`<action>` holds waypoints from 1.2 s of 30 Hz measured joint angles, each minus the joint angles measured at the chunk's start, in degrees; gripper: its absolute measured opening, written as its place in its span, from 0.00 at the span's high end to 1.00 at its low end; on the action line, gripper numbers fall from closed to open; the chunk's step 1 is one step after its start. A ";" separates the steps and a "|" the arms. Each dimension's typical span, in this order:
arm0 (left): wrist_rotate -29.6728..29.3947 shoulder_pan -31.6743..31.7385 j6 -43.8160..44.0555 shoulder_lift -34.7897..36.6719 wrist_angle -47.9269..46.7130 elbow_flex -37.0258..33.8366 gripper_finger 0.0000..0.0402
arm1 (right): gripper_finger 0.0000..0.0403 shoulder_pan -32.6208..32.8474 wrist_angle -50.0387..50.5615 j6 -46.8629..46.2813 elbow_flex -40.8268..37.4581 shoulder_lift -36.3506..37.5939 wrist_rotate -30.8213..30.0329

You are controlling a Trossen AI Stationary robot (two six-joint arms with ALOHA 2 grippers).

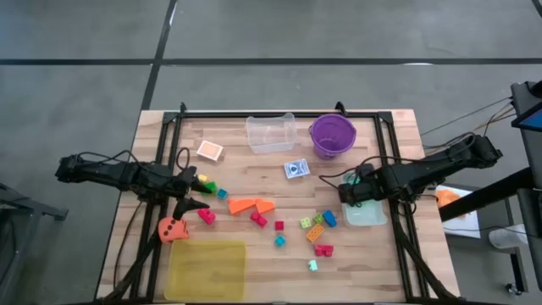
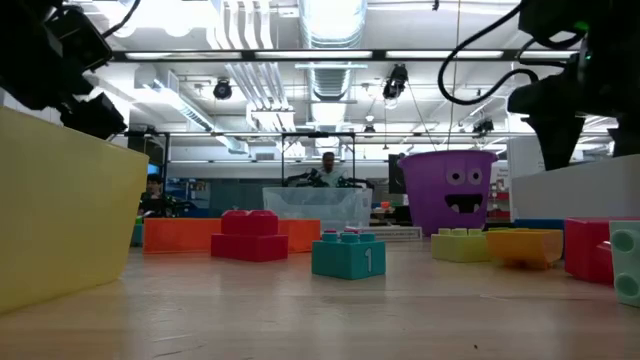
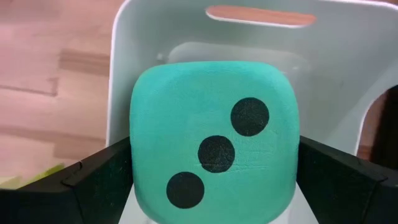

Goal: Pick & Place Toys
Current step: Put the light blue dice into the white bin

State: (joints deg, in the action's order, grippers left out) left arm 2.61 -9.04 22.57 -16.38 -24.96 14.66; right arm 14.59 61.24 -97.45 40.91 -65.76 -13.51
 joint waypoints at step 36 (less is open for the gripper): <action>0.00 0.00 0.00 0.00 -3.23 0.00 0.32 | 0.01 -0.02 5.66 -4.37 6.28 -4.80 -1.00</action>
State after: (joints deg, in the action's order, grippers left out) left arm 2.61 -9.04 22.57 -16.38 -28.19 14.66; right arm 14.57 66.90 -101.82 47.19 -70.56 -14.50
